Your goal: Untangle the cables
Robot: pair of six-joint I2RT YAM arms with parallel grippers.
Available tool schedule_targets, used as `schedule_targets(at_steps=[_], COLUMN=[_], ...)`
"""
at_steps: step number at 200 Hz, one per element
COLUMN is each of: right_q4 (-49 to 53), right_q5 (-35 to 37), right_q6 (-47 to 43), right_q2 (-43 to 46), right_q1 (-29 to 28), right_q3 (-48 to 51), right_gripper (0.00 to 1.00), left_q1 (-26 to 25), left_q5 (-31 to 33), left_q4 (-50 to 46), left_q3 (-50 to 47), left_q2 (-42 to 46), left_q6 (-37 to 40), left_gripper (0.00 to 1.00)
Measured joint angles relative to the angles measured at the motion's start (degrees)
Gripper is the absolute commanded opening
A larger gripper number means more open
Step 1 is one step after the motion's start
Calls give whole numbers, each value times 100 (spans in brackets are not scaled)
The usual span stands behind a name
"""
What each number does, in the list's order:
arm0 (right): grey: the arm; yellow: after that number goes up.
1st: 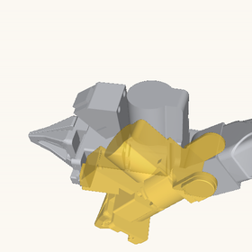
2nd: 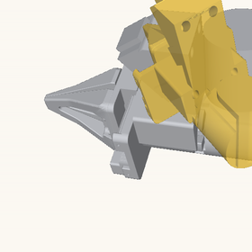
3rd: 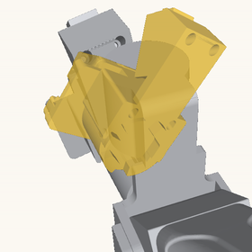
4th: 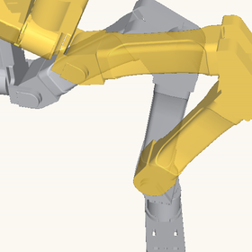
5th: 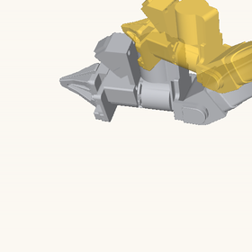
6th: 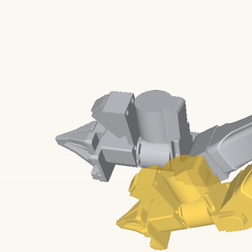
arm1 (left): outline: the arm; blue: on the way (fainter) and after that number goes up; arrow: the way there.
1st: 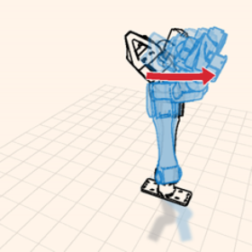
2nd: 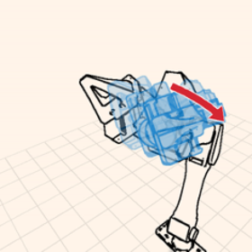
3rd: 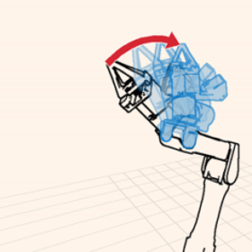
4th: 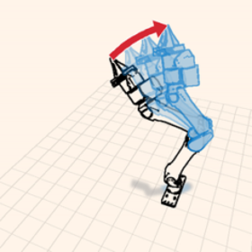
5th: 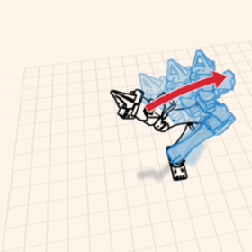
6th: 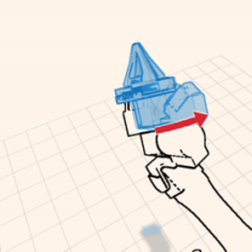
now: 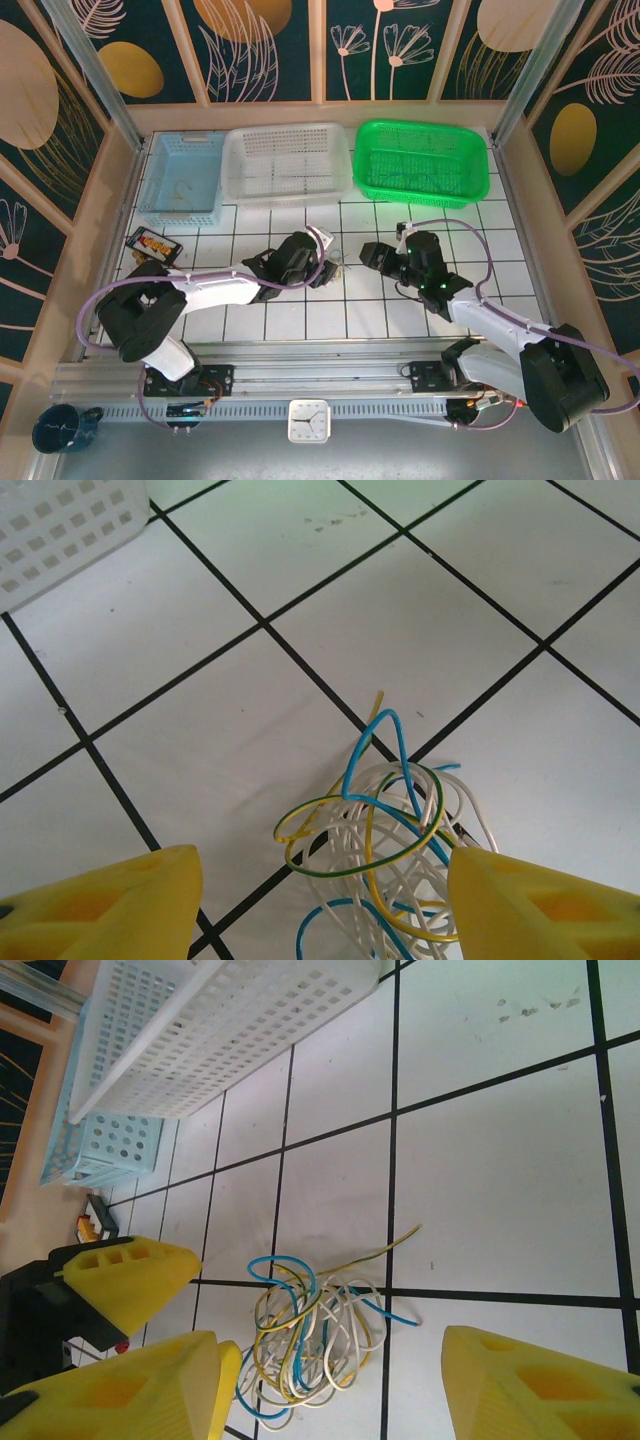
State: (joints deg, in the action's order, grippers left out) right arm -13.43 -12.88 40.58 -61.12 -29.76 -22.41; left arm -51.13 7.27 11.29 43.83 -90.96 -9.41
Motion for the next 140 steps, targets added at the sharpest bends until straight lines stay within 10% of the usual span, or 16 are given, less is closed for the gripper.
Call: schedule_targets(at_steps=[140], right_q4=[37], right_q5=[-2], right_q6=[2], right_q2=[90], right_q1=[0], right_q3=[37], right_gripper=[61], left_q1=[2], left_q5=[-129], left_q4=[166], left_q3=[264], left_q2=[-496], left_q6=[238], left_gripper=[35])
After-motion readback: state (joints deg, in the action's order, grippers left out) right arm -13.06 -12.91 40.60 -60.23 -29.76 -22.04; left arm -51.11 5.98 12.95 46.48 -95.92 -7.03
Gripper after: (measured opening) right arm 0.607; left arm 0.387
